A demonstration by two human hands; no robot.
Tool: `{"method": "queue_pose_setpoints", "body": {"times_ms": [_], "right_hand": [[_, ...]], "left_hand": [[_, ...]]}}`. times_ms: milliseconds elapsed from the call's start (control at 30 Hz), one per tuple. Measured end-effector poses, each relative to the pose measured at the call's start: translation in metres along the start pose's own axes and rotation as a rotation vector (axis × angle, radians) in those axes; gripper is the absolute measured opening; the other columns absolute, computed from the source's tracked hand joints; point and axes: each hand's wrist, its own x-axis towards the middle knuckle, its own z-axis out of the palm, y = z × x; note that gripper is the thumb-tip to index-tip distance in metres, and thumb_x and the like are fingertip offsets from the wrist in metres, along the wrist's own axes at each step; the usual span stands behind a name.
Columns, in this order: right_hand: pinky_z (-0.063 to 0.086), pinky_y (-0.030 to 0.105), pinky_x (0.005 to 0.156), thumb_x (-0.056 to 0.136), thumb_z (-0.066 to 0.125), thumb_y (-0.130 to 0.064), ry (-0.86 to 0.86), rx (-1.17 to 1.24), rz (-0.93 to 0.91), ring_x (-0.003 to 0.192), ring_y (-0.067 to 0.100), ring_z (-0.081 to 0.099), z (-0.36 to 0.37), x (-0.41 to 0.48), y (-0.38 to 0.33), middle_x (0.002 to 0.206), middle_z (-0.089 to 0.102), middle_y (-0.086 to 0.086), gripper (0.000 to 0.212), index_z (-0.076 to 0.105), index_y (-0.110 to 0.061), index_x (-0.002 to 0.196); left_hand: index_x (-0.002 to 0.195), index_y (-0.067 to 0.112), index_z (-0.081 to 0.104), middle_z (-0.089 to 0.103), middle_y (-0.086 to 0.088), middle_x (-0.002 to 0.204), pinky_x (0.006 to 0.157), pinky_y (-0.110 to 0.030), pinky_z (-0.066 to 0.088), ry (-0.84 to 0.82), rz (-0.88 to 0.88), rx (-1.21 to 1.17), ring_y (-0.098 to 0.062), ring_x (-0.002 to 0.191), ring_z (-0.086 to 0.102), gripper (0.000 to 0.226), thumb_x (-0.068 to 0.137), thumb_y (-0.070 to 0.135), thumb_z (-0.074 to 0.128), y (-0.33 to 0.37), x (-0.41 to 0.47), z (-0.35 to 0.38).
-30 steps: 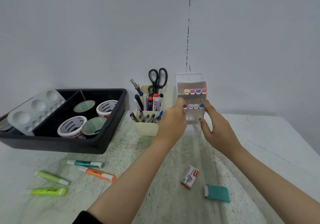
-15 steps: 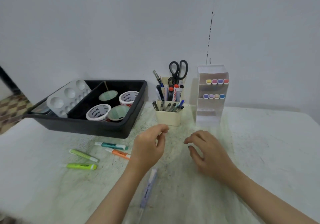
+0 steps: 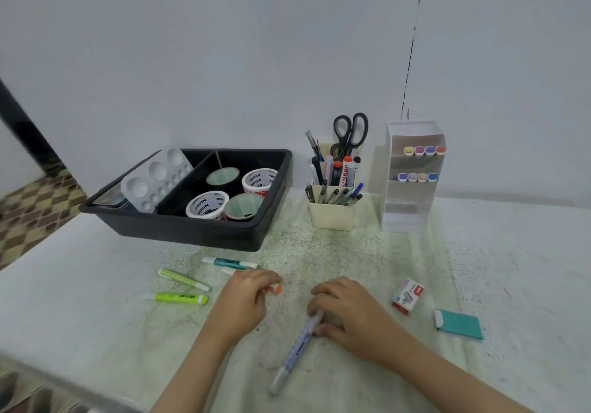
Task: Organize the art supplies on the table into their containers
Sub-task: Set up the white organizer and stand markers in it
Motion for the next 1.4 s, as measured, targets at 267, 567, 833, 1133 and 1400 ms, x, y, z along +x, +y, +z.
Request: {"method": "queue_pose_setpoints", "body": {"times_ms": [267,567,833,1133,1400], "right_hand": [[0.039,0.015,0.077,0.083,0.068,-0.028,-0.036,0.201,0.280,0.086,-0.001,0.050,-0.044,-0.017,0.015,0.088,0.057,-0.019,0.010,0.066,-0.029,0.093],[0.040,0.009,0.063,0.083,0.064,-0.005,0.240,0.208,0.511,0.069,0.004,0.052,-0.125,-0.037,0.052,0.085,0.061,-0.003,0.031,0.057,-0.035,0.079],[0.042,0.004,0.066,0.085,0.065,-0.005,0.852,0.274,0.442,0.070,-0.003,0.059,-0.163,-0.036,0.071,0.084,0.065,-0.011,0.018,0.063,-0.019,0.096],[0.047,0.031,0.059,0.093,0.055,-0.013,0.634,-0.260,0.242,0.072,0.021,0.059,-0.149,-0.028,0.103,0.082,0.063,0.001,0.009,0.057,-0.013,0.102],[0.036,0.029,0.059,0.071,0.079,-0.006,0.590,-0.518,0.128,0.065,0.023,0.055,-0.132,-0.018,0.140,0.078,0.067,0.000,0.016,0.069,-0.011,0.083]], "left_hand": [[0.105,0.021,0.070,0.063,0.016,0.096,0.079,-0.007,0.039,0.038,-0.062,-0.137,0.007,0.088,0.053,0.030,0.081,0.003,0.067,0.023,0.016,-0.008],[0.082,0.027,0.066,0.067,0.010,0.076,0.061,-0.018,0.047,0.085,-0.083,-0.646,-0.001,0.070,0.060,0.025,0.074,0.004,0.075,0.114,0.060,-0.021],[0.082,0.019,0.063,0.071,0.004,0.078,0.057,-0.018,0.046,0.211,-0.033,-0.888,-0.011,0.069,0.062,0.019,0.076,0.005,0.074,0.165,0.099,-0.010],[0.086,0.016,0.060,0.071,-0.001,0.082,0.061,-0.016,0.050,0.243,0.027,-0.866,-0.011,0.077,0.066,0.018,0.079,0.006,0.073,0.182,0.129,0.013],[0.087,0.018,0.060,0.070,0.000,0.084,0.051,-0.008,0.037,0.256,0.032,-0.793,-0.004,0.054,0.050,0.019,0.078,0.009,0.074,0.181,0.142,0.032]]}}
